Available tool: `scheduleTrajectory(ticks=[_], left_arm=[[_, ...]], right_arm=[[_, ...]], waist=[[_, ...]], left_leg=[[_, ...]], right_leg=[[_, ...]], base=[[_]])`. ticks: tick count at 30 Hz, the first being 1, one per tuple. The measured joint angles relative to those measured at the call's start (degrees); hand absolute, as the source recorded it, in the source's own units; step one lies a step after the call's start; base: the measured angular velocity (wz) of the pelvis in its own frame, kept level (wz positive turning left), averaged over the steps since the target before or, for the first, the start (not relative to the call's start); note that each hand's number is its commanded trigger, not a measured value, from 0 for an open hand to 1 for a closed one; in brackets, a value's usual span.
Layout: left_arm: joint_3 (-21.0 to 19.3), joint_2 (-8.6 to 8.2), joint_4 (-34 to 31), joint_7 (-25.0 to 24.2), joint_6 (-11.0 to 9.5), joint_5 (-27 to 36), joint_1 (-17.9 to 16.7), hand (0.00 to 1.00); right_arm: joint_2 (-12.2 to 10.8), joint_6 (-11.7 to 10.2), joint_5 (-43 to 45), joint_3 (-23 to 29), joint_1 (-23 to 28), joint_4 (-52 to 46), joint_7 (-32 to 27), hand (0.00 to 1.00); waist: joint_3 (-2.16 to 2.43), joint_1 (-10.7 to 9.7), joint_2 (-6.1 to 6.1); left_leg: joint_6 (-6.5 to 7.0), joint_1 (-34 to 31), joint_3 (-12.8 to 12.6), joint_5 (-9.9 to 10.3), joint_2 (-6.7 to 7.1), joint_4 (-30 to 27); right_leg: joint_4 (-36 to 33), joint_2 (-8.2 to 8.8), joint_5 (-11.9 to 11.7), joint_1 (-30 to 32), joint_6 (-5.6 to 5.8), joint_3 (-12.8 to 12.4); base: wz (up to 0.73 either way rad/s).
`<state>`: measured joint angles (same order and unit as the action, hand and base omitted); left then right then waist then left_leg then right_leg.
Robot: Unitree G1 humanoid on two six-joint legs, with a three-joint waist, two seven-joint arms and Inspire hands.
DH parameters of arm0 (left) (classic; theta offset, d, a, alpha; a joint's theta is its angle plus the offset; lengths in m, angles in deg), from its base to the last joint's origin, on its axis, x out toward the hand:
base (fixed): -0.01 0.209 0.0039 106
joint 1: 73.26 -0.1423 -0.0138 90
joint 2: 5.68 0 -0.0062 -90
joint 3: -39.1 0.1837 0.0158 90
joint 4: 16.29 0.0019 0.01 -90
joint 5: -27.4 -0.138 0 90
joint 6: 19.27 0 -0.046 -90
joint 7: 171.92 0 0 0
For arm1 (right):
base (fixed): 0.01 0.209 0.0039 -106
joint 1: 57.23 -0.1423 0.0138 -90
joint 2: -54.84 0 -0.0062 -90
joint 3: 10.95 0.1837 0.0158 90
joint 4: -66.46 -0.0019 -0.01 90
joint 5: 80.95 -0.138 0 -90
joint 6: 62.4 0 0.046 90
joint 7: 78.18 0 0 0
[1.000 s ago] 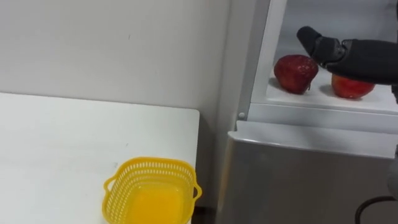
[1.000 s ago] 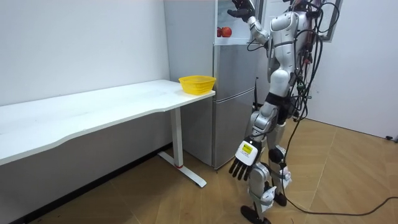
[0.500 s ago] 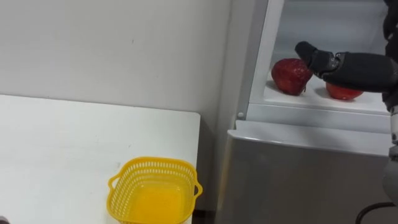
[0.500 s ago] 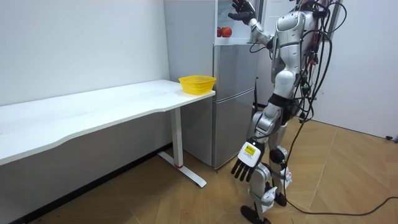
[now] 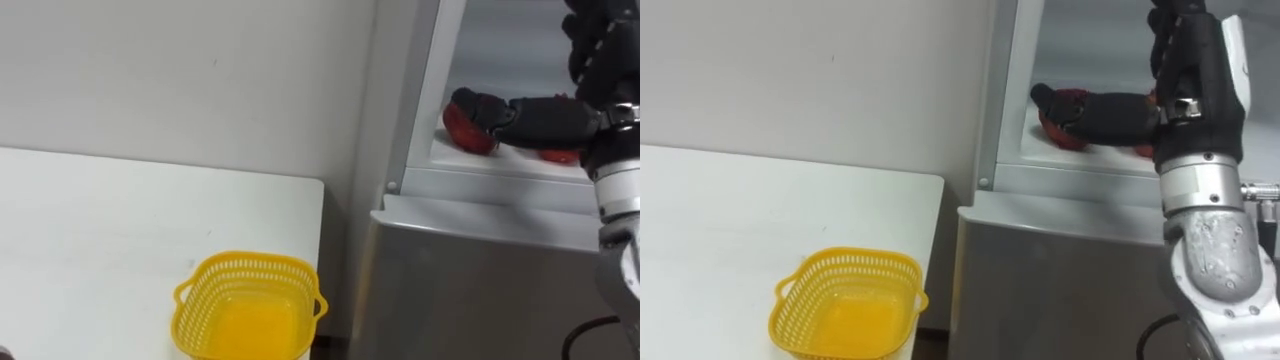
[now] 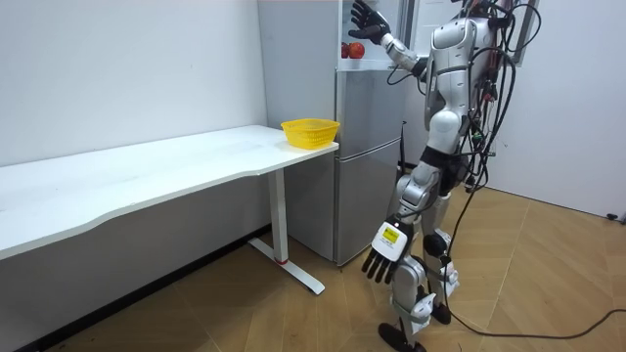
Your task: Retrieve from the upper fridge
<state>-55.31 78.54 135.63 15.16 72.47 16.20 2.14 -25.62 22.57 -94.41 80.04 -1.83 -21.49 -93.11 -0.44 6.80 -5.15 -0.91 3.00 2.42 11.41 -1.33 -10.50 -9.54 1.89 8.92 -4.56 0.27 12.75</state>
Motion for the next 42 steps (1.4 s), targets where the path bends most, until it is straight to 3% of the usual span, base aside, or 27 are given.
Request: scheduleTrajectory(ticks=[8, 19, 26, 31, 34, 42], left_arm=[[0.07, 0.09, -0.07, -2.06, 0.51, -0.83, 0.50, 0.00], [0.04, 0.83, -0.12, -5.05, 0.75, -0.84, 0.50, 0.00], [-0.04, 1.00, -0.11, -5.91, 0.95, -3.44, 0.80, 0.00], [0.02, 1.22, -0.10, -6.56, 2.34, -3.44, 1.08, 0.00], [0.05, 1.22, -0.23, -6.55, 3.26, -3.44, 1.27, 0.00], [0.06, 1.47, -0.55, -6.00, 3.21, -3.45, 2.03, 0.00]], right_arm=[[1.58, 0.89, 0.06, -2.21, -4.12, 4.55, 2.77, 0.00], [1.72, 1.34, 0.21, -2.25, -4.41, 4.73, 3.99, 0.00], [2.11, 1.47, 0.56, -2.24, -4.84, 6.59, 4.85, 0.00], [2.12, 1.78, 0.57, -2.24, -4.83, 8.60, 5.83, 0.00], [2.12, 2.13, 0.50, -2.74, -4.83, 8.62, 6.42, 0.00], [2.15, 1.96, -1.09, -4.32, -4.83, 12.66, 6.74, 0.00]], waist=[[0.39, 0.20, -1.09], [-0.05, 1.12, -2.23], [-0.11, 1.20, -2.13], [-0.14, 1.26, -1.87], [0.06, 1.30, -1.52], [0.19, 1.27, -1.30]], left_leg=[[0.01, -0.33, 0.08, 0.00, -0.02, -0.31], [-0.01, -0.90, 0.77, 0.01, 0.01, -0.34], [-0.02, -1.38, 1.04, 0.02, 0.00, -0.85], [-0.04, -1.46, 1.07, 0.03, 0.00, -0.88], [-0.04, -1.32, 1.05, 0.02, -0.01, -0.88], [-0.03, -0.83, 1.02, 0.01, 0.02, -1.04]], right_leg=[[-0.07, 0.02, 0.00, 0.30, 0.00, 0.11], [-0.05, 0.04, -0.01, 0.55, -0.01, 0.86], [-0.04, 0.04, -0.01, 0.63, -0.01, 1.54], [-0.04, 0.04, -0.01, 0.64, -0.02, 1.57], [-0.05, 0.04, -0.02, 0.65, -0.03, 1.56], [-0.11, 0.09, -0.02, 0.19, -0.04, 1.50]], base=[[0.00], [0.02], [0.03], [0.00], [0.00], [0.00]])
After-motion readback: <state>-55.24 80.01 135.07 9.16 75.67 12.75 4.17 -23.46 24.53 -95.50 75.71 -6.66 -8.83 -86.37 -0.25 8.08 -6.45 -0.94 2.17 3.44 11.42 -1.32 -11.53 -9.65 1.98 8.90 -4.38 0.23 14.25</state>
